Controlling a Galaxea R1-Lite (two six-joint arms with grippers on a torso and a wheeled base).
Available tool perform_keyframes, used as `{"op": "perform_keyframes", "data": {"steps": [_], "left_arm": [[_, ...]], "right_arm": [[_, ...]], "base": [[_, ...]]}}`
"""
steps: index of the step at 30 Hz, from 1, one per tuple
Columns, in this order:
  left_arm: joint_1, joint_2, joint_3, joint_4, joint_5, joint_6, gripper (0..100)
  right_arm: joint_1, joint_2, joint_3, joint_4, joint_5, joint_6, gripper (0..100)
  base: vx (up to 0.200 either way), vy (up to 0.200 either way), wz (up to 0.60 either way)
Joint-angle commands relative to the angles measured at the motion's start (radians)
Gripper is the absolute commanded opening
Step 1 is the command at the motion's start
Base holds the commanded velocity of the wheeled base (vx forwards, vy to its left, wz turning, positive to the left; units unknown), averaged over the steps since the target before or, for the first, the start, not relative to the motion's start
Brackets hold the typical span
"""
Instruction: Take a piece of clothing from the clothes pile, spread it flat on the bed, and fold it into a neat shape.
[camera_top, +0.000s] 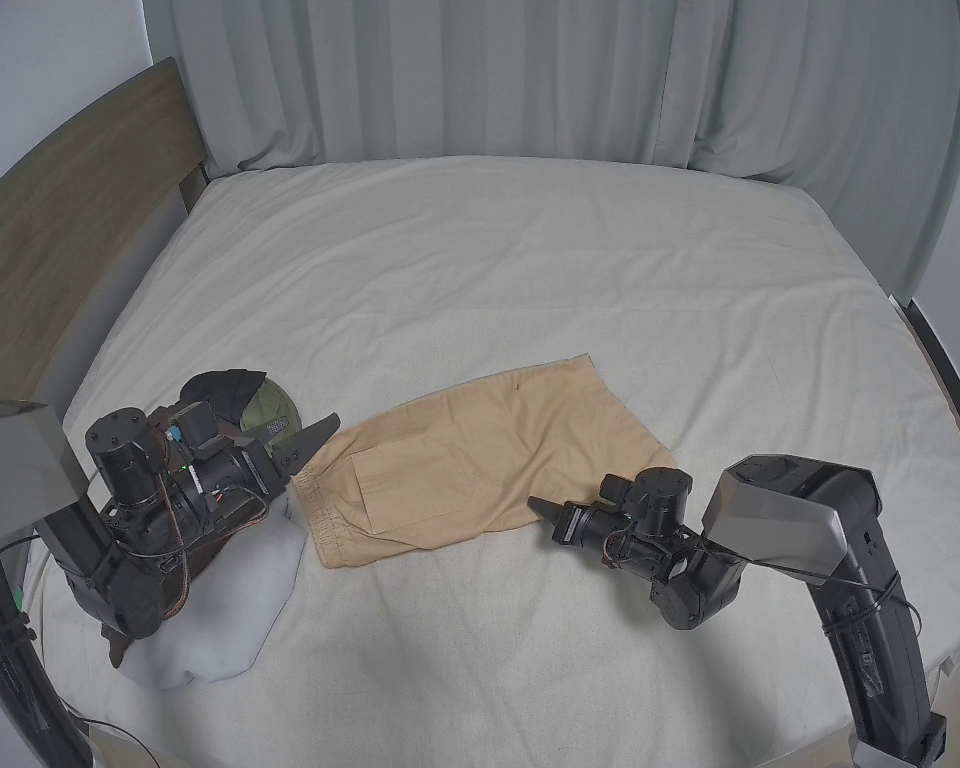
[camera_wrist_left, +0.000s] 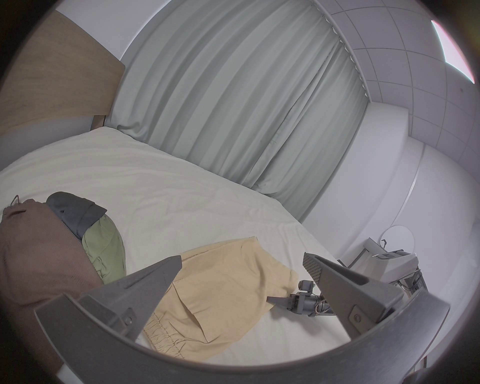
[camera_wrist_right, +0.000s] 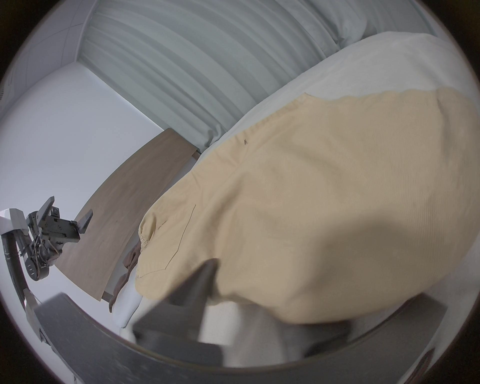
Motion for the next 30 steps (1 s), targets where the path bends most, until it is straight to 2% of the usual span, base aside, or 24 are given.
{"op": "perform_keyframes", "data": {"steps": [1, 7, 11, 17, 30], "left_arm": [[0.0, 0.01, 0.0, 0.0, -0.002, 0.001, 100], [0.004, 0.01, 0.025, 0.0, -0.039, 0.001, 100], [0.009, 0.012, 0.042, -0.002, -0.102, 0.004, 100], [0.027, 0.009, 0.048, -0.002, -0.131, 0.004, 100], [0.03, 0.013, 0.04, 0.0, -0.126, 0.003, 100]], "right_arm": [[0.0, 0.001, -0.001, -0.008, -0.001, -0.002, 0], [-0.002, 0.001, 0.005, -0.016, -0.001, 0.0, 0], [-0.002, -0.002, 0.025, -0.025, -0.001, 0.0, 0], [-0.007, -0.039, 0.09, -0.031, 0.001, -0.002, 0], [-0.008, -0.117, 0.235, -0.077, -0.001, -0.006, 0]], "base": [[0.0, 0.0, 0.0], [0.0, 0.0, 0.0], [0.0, 0.0, 0.0], [0.0, 0.0, 0.0], [0.0, 0.0, 0.0]]}}
